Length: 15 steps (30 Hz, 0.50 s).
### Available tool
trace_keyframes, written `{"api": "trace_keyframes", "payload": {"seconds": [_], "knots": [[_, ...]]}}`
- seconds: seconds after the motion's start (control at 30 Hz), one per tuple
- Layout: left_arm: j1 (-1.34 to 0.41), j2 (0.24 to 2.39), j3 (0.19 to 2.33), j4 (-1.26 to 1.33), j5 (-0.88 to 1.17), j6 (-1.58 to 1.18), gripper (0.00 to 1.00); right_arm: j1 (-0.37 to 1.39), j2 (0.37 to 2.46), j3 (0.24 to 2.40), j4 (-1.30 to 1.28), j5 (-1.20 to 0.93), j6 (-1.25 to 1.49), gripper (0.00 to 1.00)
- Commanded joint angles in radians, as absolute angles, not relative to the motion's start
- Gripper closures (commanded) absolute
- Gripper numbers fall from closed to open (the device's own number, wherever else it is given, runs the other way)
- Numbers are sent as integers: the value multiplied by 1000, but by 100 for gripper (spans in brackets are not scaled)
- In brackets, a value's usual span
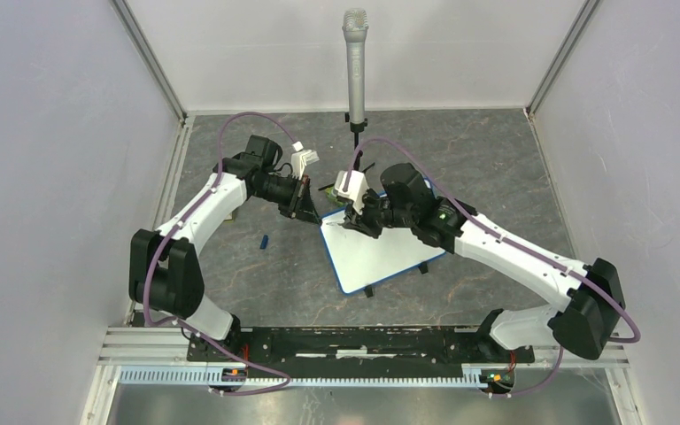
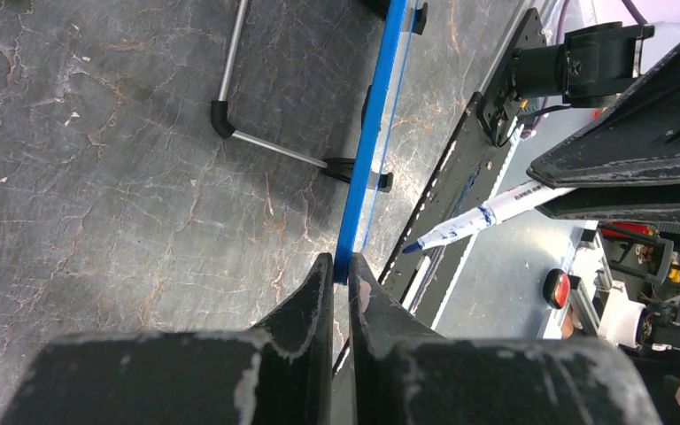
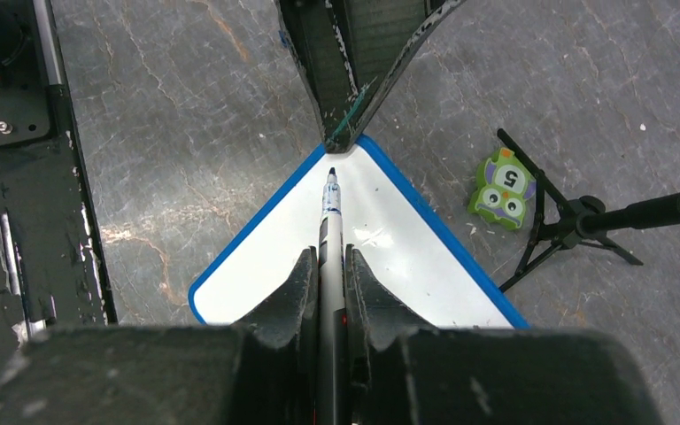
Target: Write a sentence on the whiteboard
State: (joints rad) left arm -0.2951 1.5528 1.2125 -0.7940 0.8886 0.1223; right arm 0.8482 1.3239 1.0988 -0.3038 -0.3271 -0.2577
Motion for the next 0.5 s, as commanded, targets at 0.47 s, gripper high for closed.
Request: {"api": "trace_keyframes", "payload": {"seconds": [0.47], "knots": [[-299, 1528, 1216, -779, 870, 155, 97, 873, 1382, 1189, -285, -294, -256, 100]]}}
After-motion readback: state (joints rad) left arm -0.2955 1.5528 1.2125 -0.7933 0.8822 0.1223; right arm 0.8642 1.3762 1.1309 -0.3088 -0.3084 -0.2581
